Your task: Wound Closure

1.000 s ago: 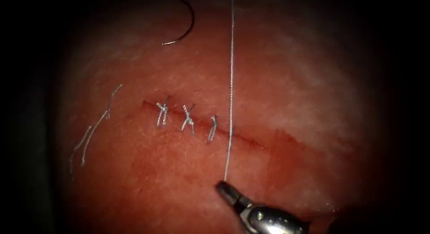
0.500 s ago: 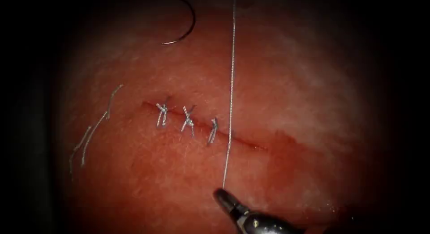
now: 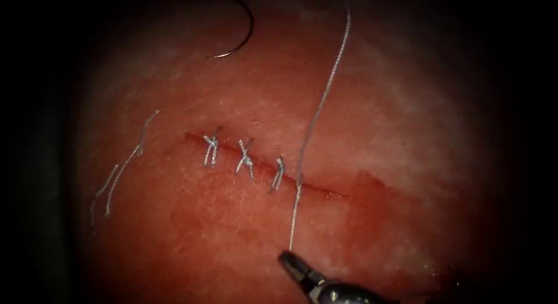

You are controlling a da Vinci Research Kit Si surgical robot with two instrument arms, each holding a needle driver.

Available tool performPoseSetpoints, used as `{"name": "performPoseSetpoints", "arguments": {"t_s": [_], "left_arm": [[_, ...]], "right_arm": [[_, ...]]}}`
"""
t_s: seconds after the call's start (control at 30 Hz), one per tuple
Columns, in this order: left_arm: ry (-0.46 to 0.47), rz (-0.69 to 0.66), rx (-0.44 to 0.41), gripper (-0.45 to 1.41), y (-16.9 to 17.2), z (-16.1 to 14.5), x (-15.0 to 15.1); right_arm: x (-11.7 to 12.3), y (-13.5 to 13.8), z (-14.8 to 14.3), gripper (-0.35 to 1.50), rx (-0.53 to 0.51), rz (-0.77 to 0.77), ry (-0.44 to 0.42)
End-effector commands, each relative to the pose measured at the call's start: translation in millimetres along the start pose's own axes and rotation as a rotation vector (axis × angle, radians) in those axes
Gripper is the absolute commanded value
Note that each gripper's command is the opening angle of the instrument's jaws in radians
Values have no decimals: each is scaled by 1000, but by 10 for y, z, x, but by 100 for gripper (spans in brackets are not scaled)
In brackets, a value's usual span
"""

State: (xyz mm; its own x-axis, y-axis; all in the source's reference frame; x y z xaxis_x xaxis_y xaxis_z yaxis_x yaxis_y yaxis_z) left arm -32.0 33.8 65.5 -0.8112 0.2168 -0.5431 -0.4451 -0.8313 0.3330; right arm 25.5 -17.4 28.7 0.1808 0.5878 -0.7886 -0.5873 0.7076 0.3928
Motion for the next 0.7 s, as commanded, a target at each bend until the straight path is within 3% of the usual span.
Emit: {"name": "performPoseSetpoints", "arguments": {"t_s": [0.03, 0.07, 0.17, 0.3, 0.37, 0.53, 0.7], "left_arm": [[0, -6, -15, -45, 16, -4, 1], [-1, -8, -26, -45, 25, -16, 2], [6, -22, -58, -45, 47, -46, 2], [22, -47, -77, -45, 68, -87, -2], [39, -58, -90, -45, 78, -109, -5], [83, -80, -119, -45, 104, -154, -8], [114, -85, -132, -45, 134, -189, -9]], "right_arm": [[-6, -16, -2, -20, 4, 8, 1], [-4, -17, -3, 0, 4, 9, 3], [0, -16, -5, 36, 5, 13, 8], [9, -15, -8, 110, 7, 20, 10], [13, -14, -9, 128, 14, 23, 8], [27, -11, -16, 145, 32, 70, 18], [44, -3, -28, 143, 61, 83, 23]]}}
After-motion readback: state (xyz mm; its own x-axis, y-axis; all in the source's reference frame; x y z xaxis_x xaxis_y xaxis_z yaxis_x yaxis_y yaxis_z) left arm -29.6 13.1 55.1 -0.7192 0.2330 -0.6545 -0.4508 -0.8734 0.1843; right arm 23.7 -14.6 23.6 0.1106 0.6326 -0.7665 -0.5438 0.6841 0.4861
